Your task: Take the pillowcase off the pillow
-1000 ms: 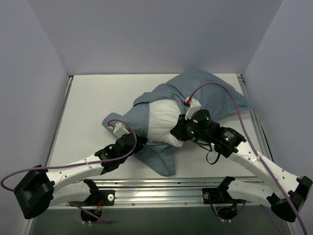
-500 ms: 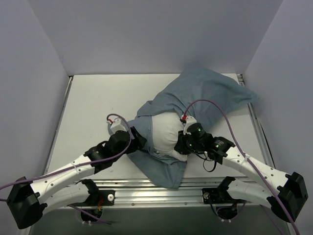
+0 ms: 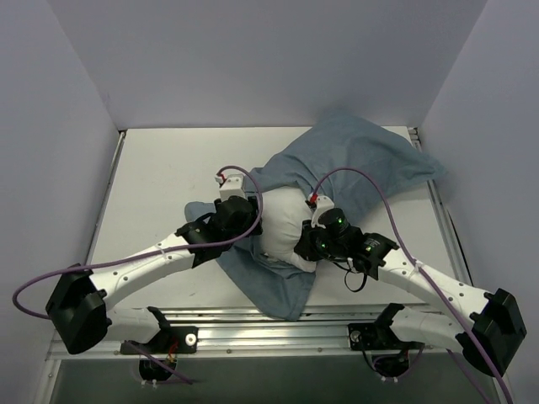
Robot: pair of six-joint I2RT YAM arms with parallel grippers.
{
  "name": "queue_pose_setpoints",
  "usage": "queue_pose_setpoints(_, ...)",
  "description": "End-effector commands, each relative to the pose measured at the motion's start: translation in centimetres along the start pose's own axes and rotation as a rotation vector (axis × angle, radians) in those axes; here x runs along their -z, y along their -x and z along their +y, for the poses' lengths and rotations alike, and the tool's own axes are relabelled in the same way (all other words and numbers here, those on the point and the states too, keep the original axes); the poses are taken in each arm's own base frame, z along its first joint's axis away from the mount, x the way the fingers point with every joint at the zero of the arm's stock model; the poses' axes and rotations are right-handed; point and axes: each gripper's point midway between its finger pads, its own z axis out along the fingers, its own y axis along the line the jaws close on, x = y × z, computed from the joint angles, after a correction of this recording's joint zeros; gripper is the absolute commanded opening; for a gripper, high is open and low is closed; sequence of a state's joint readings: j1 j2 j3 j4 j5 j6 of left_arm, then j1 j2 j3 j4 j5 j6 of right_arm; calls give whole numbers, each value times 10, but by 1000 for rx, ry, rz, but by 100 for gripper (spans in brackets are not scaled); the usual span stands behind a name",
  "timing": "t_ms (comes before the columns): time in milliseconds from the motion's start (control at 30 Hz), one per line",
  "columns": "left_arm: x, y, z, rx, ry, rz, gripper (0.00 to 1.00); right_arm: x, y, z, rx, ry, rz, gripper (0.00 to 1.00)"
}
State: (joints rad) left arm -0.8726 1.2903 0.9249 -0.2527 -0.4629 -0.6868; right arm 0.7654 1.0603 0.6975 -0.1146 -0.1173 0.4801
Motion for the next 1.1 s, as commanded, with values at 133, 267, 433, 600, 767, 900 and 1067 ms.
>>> queue_pose_setpoints(133, -20, 16, 30, -43, 184, -80, 52, 10, 35, 7, 9, 5, -120, 0)
queue_pose_setpoints(267, -27, 6, 87, 1, 374, -110, 26, 32, 53, 7, 7, -23, -177, 0)
queue_pose_setpoints(433, -40, -25, 155, 118, 518, -39, 20, 85, 92, 12, -5, -23, -334, 0)
queue_pose_setpoints(600, -49, -46, 184, 231, 536, 11, 18, 130, 110, 3, -18, -90, -414, 0)
queue_pose_setpoints(767, -55, -59, 178, 283, 473, 48, 18, 156, 119, -6, -74, -136, -484, 0)
queue_pose_setpoints(900, -59, -60, 155, 322, 341, 68, 25, 142, 103, -3, -73, -99, -429, 0)
queue_pose_setpoints(1067, -29, -21, 131, 306, 213, 0, 64, 123, 62, 2, -51, -23, -281, 1)
